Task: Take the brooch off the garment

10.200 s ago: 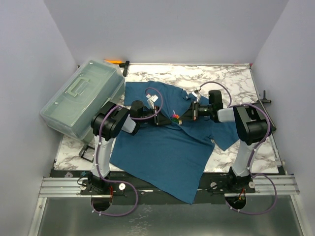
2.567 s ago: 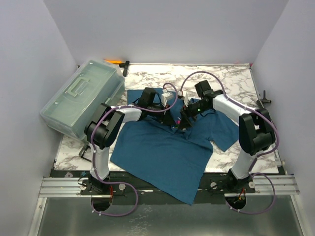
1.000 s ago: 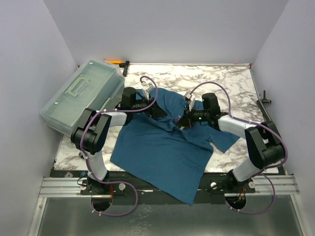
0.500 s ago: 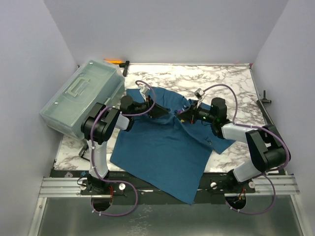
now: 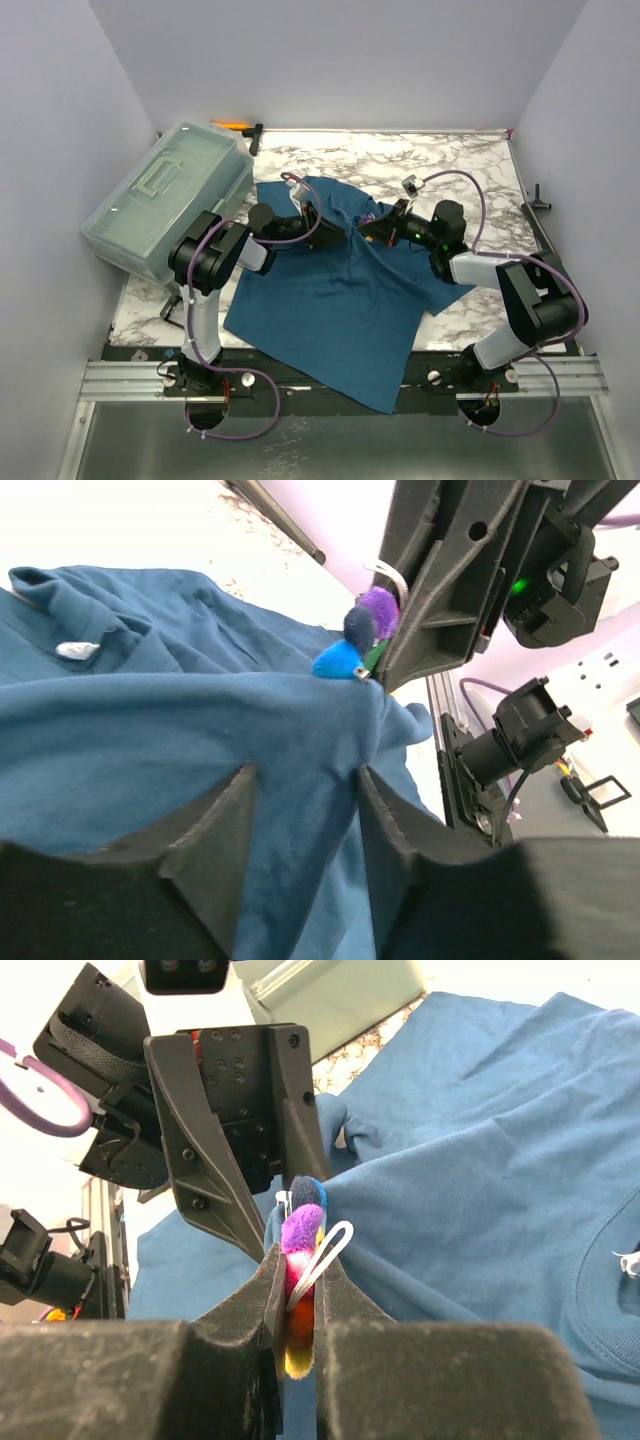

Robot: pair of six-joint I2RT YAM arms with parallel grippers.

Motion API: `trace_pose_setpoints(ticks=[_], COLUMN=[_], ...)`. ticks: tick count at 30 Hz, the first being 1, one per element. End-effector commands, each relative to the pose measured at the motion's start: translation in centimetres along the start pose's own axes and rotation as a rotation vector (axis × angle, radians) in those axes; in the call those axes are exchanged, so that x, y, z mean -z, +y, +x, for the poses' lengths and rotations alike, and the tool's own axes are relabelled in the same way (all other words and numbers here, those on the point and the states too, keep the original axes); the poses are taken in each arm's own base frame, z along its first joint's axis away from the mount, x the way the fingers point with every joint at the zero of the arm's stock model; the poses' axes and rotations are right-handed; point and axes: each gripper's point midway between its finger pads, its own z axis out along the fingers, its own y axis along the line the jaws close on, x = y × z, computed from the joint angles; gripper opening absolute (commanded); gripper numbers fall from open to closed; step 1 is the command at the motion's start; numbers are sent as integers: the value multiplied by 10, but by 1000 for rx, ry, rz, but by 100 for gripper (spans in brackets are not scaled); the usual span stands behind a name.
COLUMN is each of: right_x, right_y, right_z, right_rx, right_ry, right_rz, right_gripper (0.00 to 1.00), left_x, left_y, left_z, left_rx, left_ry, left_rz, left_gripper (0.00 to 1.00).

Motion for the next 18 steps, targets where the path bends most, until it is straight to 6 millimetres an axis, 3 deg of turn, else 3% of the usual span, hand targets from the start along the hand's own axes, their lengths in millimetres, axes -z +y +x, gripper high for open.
trace_pose_setpoints(ticks=[1,9,18], right_x=[0,-2,-3], right_y=[6,14,16], right_z=[-3,-9,-1], right_rx=[-6,-43,-99], right_ry=[-29,-64,-59], right_rz=[-41,-91,-129], right_gripper=[1,1,1], left_x=[-12,-21,-30], left_y=[-26,-30,-35], left_z=[10,37,56], left_rx=[-117,-101,-171], left_ry=[64,138,219], left_rz=[55,64,38], left_gripper=[39,12,8])
